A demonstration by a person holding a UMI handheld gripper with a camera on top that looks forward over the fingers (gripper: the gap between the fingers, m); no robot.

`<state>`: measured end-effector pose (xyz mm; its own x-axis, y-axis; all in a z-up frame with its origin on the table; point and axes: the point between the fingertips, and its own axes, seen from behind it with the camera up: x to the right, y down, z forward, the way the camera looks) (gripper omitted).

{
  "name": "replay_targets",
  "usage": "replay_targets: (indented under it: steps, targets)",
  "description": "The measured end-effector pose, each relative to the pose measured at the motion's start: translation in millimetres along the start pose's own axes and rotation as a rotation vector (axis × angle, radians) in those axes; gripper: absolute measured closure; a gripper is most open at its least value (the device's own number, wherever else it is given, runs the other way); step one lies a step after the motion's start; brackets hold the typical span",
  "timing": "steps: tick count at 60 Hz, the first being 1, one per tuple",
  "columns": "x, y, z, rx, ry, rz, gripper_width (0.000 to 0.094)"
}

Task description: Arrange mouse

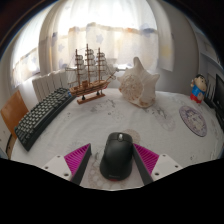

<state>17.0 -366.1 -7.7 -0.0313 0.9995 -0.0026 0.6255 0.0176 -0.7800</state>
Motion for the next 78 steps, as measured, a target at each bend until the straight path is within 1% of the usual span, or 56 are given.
replay_targets:
  steps: [3, 7, 11, 13, 14, 15, 21, 23, 26, 33, 39, 44, 49, 53, 57, 62, 71, 78]
  targets:
    - [-2.6, -3.1, 4.3, -0.004, -0.010, 0.008, 0.0079]
    - [-5.2, -5.8, 9.0, -0.006, -0.027, 0.000, 0.0128]
    - [-5.2, -7.7, 12.0, -0.008, -0.034, -0.021, 0.0246]
    - [-4.9, -8.6, 13.5, -0.007, -0.038, -0.027, 0.0345]
    - [-4.6, -9.1, 14.0, -0.006, -0.040, -0.029, 0.0417]
    - [-4.9, -10.0, 13.8, -0.006, -0.044, -0.030, 0.0440]
    - [-4.1, -12.1, 12.3, -0.024, -0.051, -0.074, 0.0462]
    - [-5.1, -18.6, 7.3, -0.018, -0.065, -0.074, 0.0466]
    - [-3.4, -35.0, -6.2, 0.002, -0.085, -0.077, 0.0468]
    - [25.5, -95.0, -54.3, 0.084, -0.105, -0.089, 0.0469]
    - [77.6, -146.7, -90.8, 0.122, -0.122, -0.050, 0.0467]
    - [147.7, -185.6, -102.7, 0.172, -0.072, -0.070, 0.0467]
    - [224.5, -202.8, -92.7, 0.182, -0.017, -0.089, 0.0468]
    - [280.2, -200.9, -68.5, 0.167, 0.002, -0.073, 0.0469]
    - [328.8, -191.9, -39.0, 0.172, 0.014, -0.058, 0.0469]
    - [377.6, -157.4, 2.6, 0.113, 0.033, -0.059, 0.0469]
    - [419.5, -96.0, 61.0, 0.013, 0.059, -0.028, 0.0469]
    - [430.0, -63.4, 81.2, -0.053, 0.060, 0.044, 0.0459]
